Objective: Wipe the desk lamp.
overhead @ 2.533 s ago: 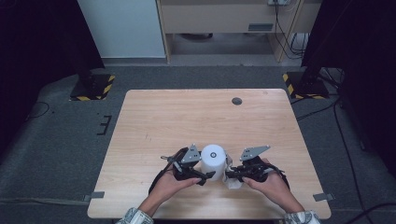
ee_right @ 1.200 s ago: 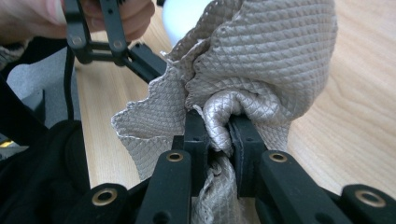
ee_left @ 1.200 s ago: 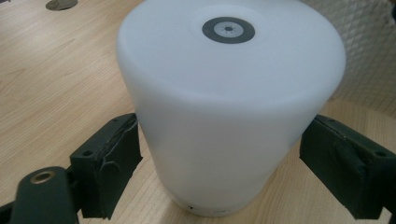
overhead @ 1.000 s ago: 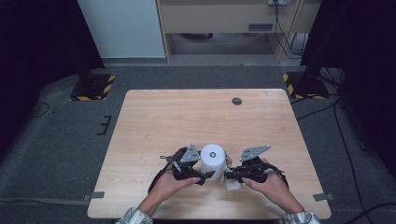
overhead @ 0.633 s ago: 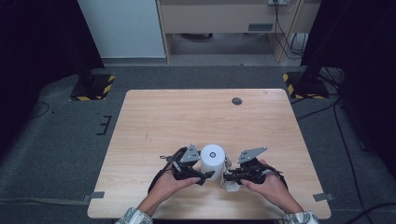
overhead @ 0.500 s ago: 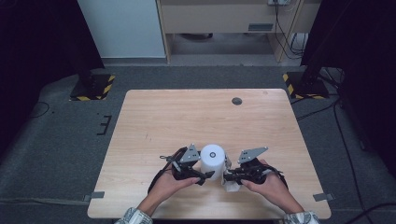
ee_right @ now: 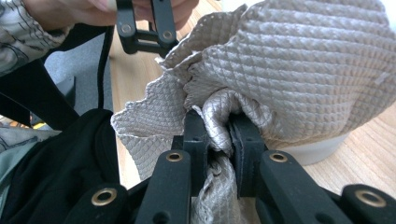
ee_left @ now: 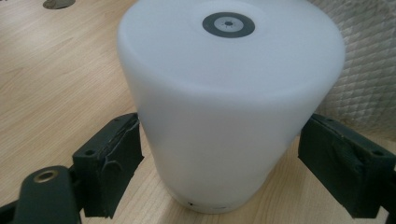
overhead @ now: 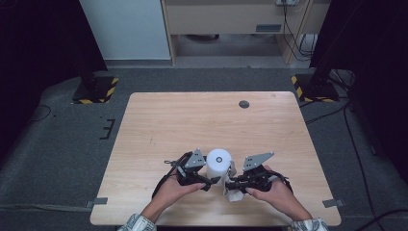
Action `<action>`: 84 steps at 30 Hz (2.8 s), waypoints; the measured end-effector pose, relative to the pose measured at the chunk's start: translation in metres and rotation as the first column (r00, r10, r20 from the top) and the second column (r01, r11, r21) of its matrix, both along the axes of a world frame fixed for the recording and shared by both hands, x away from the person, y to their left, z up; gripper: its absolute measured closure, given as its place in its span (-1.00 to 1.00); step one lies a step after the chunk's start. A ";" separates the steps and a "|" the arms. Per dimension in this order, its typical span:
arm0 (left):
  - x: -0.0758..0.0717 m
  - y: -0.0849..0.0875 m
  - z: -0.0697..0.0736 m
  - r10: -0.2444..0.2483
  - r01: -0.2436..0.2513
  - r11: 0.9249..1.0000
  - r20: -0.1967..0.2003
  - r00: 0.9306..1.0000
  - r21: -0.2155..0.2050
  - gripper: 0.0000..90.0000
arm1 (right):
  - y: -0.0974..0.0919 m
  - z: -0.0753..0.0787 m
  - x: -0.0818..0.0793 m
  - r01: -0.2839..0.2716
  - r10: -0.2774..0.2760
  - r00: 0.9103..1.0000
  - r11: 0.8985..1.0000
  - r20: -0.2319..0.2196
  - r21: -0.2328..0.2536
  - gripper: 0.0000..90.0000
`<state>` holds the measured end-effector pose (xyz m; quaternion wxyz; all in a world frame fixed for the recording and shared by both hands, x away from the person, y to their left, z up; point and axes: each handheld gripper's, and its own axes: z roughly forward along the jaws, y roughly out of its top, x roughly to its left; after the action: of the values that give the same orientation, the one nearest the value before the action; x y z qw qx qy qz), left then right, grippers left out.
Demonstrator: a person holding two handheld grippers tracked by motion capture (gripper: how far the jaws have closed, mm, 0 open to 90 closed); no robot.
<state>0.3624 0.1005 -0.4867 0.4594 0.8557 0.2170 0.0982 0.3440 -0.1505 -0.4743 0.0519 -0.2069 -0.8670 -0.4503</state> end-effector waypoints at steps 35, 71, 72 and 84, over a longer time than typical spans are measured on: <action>0.019 -0.008 0.034 -0.035 0.037 0.990 0.011 0.999 -0.136 -0.80 | 0.007 -0.016 0.002 -0.006 0.004 0.999 0.998 -0.038 -0.057 0.75; 0.018 -0.006 0.033 -0.043 0.043 0.991 0.007 0.999 -0.130 -0.80 | 0.033 -0.032 0.006 -0.014 0.006 0.995 0.997 -0.103 -0.082 0.75; 0.018 -0.006 0.033 -0.042 0.043 0.991 0.007 0.999 -0.130 -0.80 | 0.033 -0.032 0.006 -0.014 0.006 0.995 0.997 -0.103 -0.082 0.75; 0.019 -0.006 0.033 -0.042 0.042 0.990 0.000 0.999 -0.134 -0.80 | 0.024 -0.002 0.000 -0.005 0.005 1.000 1.000 -0.020 0.021 0.75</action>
<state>0.3811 0.0945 -0.4538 0.5174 0.8275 0.2058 0.0723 0.3441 -0.1263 -0.4765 0.0640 -0.2086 -0.8621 -0.4573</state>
